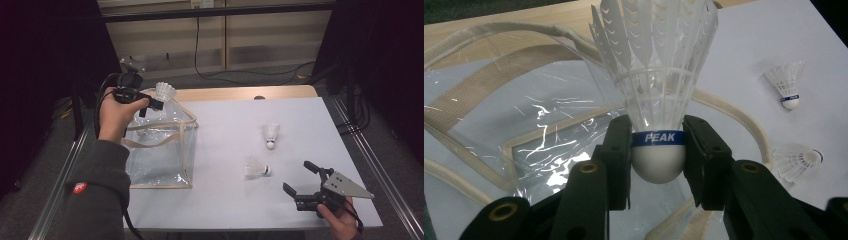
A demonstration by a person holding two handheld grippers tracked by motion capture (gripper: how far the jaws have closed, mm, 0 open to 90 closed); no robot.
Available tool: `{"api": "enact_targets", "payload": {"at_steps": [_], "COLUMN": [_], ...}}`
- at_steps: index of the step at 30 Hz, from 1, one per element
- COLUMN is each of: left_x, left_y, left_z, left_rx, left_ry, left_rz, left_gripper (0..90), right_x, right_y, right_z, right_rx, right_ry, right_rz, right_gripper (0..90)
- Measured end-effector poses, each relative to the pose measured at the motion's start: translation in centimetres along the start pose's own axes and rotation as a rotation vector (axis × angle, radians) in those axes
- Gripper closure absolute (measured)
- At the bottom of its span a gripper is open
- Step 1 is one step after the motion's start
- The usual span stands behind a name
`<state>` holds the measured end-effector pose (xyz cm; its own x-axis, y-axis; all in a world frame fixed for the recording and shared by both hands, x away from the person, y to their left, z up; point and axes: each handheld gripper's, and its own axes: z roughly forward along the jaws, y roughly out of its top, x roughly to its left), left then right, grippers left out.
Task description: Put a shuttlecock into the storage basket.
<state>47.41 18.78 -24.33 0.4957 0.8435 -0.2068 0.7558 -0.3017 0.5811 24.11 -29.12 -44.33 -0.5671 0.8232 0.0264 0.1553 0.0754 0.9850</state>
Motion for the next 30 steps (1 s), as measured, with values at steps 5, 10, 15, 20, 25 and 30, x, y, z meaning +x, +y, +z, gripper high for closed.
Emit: {"api": "enact_targets", "payload": {"at_steps": [5, 10, 15, 20, 25, 30], "left_x": [0.3, 0.7, 0.8, 1.0, 1.5, 2.1], "left_y": [-0.1, -0.2, -0.2, -0.2, -0.3, -0.5], "left_z": [0.0, 0.0, 0.0, 0.0, 0.0, 0.1], "left_rx": [-0.006, -0.007, -0.010, -0.013, -0.023, -0.023], "left_ry": [0.016, 0.028, 0.035, 0.045, 0.063, 0.074], "left_rz": [-0.010, -0.021, -0.027, -0.031, -0.044, -0.057], "left_gripper": [65.6, 65.7, 65.7, 65.7, 65.6, 65.6], "right_x": [0.0, 0.0, 0.0, 0.0, 0.0, 0.0], "right_y": [0.0, 0.0, 0.0, 0.0, 0.0, 0.0], "right_z": [0.0, 0.0, 0.0, 0.0, 0.0, 0.0], "right_rx": [-0.001, -0.001, 0.000, 0.000, -0.001, 0.000], "right_ry": [0.000, 0.000, 0.000, 0.001, 0.001, 0.003], "right_rz": [0.002, 0.001, 0.003, 0.004, 0.004, 0.003], "right_gripper": [1.2, 1.2, 1.2, 1.2, 1.2, 1.3]}}
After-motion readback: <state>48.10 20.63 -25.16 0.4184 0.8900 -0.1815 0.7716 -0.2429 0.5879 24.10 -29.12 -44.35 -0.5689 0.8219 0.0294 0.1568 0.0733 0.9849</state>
